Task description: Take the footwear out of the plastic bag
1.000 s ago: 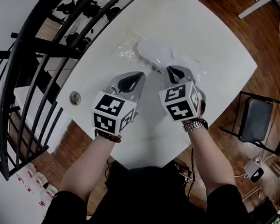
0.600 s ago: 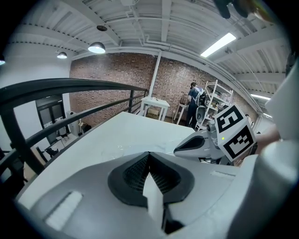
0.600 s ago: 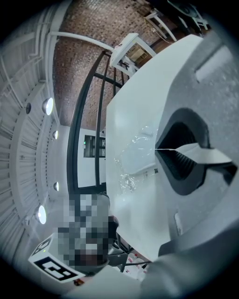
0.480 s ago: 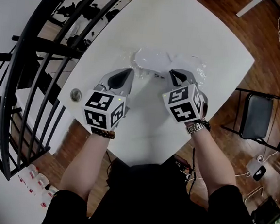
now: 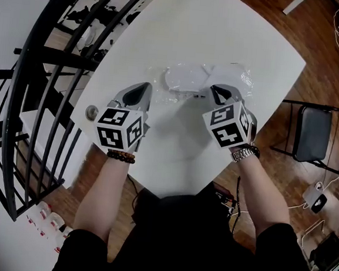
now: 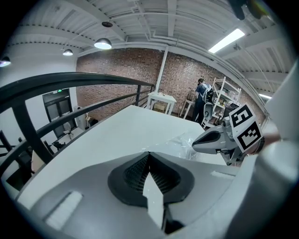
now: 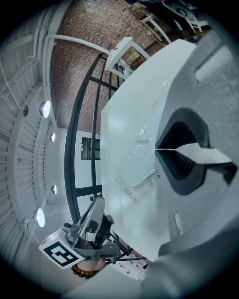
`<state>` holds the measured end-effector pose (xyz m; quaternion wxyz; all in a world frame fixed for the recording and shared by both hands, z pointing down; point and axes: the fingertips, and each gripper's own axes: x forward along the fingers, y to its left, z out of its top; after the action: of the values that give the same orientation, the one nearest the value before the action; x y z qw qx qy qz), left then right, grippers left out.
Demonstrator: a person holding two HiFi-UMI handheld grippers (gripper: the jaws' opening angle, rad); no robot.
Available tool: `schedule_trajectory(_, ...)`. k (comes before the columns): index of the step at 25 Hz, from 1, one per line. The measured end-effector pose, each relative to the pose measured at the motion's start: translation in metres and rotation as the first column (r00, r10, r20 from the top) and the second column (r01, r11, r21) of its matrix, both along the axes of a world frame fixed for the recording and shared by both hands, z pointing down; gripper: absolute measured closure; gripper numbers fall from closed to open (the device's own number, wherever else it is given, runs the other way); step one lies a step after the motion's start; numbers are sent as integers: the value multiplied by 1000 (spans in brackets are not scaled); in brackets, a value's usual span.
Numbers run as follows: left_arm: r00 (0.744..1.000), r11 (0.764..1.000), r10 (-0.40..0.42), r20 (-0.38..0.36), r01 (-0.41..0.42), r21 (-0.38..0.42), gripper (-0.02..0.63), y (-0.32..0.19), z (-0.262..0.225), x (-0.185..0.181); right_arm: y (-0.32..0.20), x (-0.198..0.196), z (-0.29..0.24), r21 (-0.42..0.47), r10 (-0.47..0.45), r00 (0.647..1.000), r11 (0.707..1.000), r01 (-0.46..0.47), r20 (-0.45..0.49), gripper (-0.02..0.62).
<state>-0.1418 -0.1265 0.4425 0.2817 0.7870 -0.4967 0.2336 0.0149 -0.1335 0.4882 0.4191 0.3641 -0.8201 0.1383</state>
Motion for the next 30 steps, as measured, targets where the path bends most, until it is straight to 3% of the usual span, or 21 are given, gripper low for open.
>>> schedule_trajectory(13,998,990,46,-40,-51,-130,591,19,33,17,12,21,1,-6,35,999,999,-35,-17,576)
schedule_trajectory(25,995,979,76,-58,-86,-187,586,28,48,28,15,26,-13,21,40,999,999,-40,-1,508)
schedule_trajectory(30,996,978,66,-65,-78,-195,583,28,52,25,8,9,-26,66,5,999,998,-8,48,499)
